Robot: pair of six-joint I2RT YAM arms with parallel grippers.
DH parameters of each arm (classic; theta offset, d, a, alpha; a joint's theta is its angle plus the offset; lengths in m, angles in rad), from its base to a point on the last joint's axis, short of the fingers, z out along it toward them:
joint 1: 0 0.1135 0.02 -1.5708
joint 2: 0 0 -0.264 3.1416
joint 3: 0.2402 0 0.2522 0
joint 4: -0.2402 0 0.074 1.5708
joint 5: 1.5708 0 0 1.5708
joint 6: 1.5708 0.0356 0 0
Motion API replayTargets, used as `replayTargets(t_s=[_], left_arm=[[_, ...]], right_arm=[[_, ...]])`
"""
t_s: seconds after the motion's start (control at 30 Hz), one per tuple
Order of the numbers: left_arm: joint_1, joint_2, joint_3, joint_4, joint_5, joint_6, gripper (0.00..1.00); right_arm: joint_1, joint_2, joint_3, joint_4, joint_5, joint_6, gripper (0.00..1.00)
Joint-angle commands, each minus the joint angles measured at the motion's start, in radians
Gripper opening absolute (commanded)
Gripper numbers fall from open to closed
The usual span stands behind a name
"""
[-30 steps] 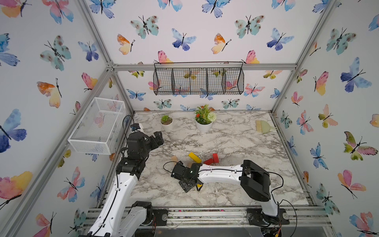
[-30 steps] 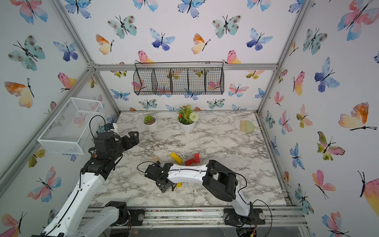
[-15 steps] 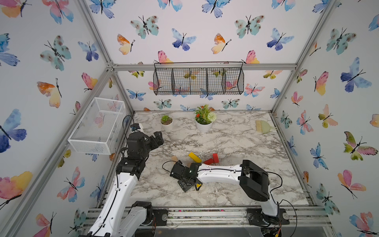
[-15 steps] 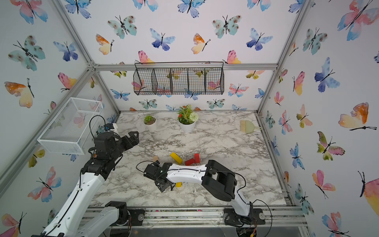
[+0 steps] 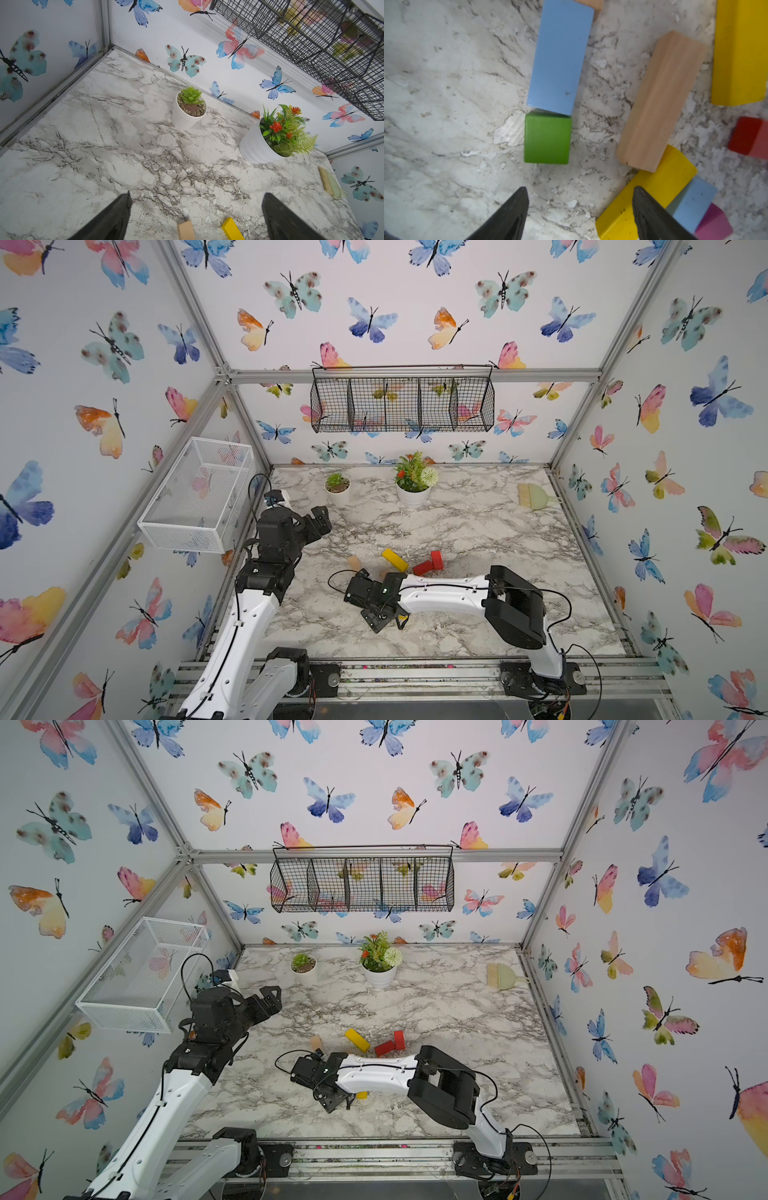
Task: Assemble the letter v with building blocks
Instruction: Assemble the building block at the center of the board.
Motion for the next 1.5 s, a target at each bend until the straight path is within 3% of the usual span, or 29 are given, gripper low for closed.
replayTargets(t_s=[0.0, 1.47], left_arm=[[0.008, -0.01, -0.008, 0.013, 0.011, 0.005, 0.98], [0.014, -0.011, -0.009, 0.016, 0.019, 0.005, 0.98]], right_arm=[[0.01, -0.007, -0.017, -0.042, -0.008, 0.007, 0.81], [-0.022, 0.076, 0.08, -0.076, 0.047, -0.002, 0.83]])
